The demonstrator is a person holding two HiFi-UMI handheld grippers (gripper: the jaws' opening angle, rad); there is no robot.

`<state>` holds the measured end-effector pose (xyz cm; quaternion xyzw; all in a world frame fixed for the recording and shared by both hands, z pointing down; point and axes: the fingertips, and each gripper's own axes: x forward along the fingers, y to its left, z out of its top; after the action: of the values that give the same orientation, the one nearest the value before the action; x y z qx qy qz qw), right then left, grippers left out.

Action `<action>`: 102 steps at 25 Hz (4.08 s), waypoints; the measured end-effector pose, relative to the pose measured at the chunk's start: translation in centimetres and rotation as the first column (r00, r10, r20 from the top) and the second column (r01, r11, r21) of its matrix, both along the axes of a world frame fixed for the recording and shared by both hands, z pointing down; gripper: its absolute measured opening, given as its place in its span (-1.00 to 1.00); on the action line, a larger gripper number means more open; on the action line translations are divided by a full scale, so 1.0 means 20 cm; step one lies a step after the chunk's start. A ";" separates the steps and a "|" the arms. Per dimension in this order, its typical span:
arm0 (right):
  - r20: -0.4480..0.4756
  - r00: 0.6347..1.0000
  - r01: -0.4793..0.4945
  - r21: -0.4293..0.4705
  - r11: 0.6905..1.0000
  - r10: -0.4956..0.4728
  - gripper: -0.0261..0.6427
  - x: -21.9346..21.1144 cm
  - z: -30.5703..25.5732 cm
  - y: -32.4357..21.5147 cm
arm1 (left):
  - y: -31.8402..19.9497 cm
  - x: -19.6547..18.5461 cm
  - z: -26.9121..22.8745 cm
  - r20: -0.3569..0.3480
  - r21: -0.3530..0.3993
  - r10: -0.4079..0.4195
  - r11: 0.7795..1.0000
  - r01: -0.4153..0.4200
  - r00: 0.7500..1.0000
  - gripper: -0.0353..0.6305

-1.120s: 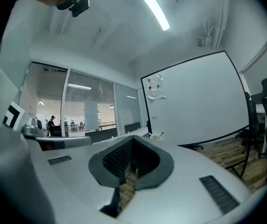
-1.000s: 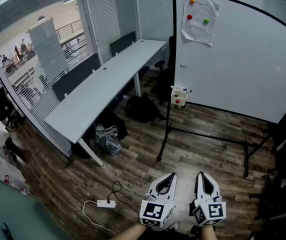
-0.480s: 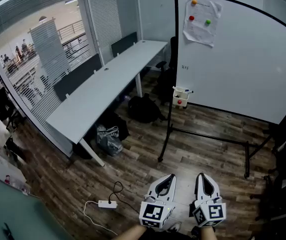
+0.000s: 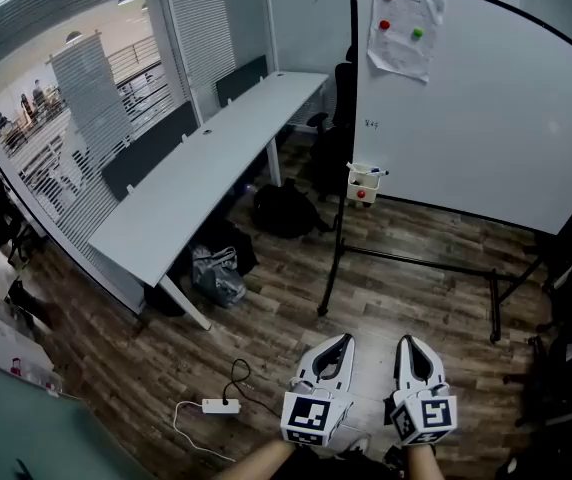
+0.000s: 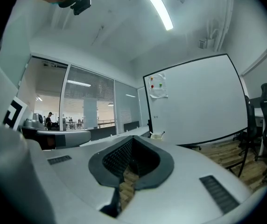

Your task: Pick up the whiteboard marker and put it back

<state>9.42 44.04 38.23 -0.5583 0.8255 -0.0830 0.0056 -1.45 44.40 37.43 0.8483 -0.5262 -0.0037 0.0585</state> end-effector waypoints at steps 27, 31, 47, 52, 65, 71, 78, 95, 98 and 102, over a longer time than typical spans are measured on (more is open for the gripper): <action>0.012 0.998 -0.054 0.009 0.999 0.054 -0.89 0.00 0.05 -0.46 | -0.46 -0.04 0.05 -0.021 0.006 -0.011 1.000 0.011 1.000 -0.87; 0.007 0.999 -0.035 0.017 0.999 0.035 -0.89 0.08 0.03 -0.63 | -0.61 0.05 0.05 -0.013 0.004 -0.024 1.000 0.024 1.000 -0.87; 0.028 0.998 0.051 -0.005 0.999 -0.051 -0.89 0.26 0.06 -1.12 | -1.05 0.28 0.08 0.013 -0.021 -0.114 0.993 0.114 0.993 -0.87; 0.025 0.998 0.060 -0.020 0.998 -0.059 -0.89 0.25 0.07 -1.24 | -1.18 0.29 0.08 0.012 -0.017 -0.130 0.991 0.131 0.991 -0.87; 0.006 0.999 0.035 -0.064 0.997 -0.035 -0.89 0.17 0.20 -1.79 | -1.74 0.22 0.17 0.011 -0.040 -0.084 0.996 0.084 0.996 -0.87; -0.008 1.000 -0.006 -0.110 0.994 0.005 -0.89 0.10 0.26 -2.03 | -2.00 0.18 0.23 0.019 -0.061 -0.030 0.998 0.032 0.999 -0.87; -0.009 0.999 -0.049 -0.113 0.992 0.049 -0.89 0.03 0.30 -2.24 | -2.24 0.13 0.24 0.006 -0.061 0.027 0.998 -0.027 1.000 -0.87; -0.004 0.998 -0.061 -0.134 0.989 0.061 -0.89 0.04 0.48 -2.51 | -2.53 0.14 0.38 0.011 -0.121 0.036 0.992 -0.035 0.999 -0.87; 0.000 0.999 -0.051 -0.146 0.988 0.052 -0.89 0.06 0.50 -2.57 | -2.57 0.15 0.41 0.014 -0.129 0.023 0.991 -0.021 1.000 -0.87; 0.024 0.999 -0.025 -0.143 0.989 0.029 -0.89 0.08 0.56 -2.63 | -2.63 0.19 0.48 0.017 -0.144 0.010 0.990 -0.007 1.000 -0.87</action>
<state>10.93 -8.61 49.43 -0.5672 0.8097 -0.1490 -0.0222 2.29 -8.29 46.94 0.8441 -0.5221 0.0418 0.1149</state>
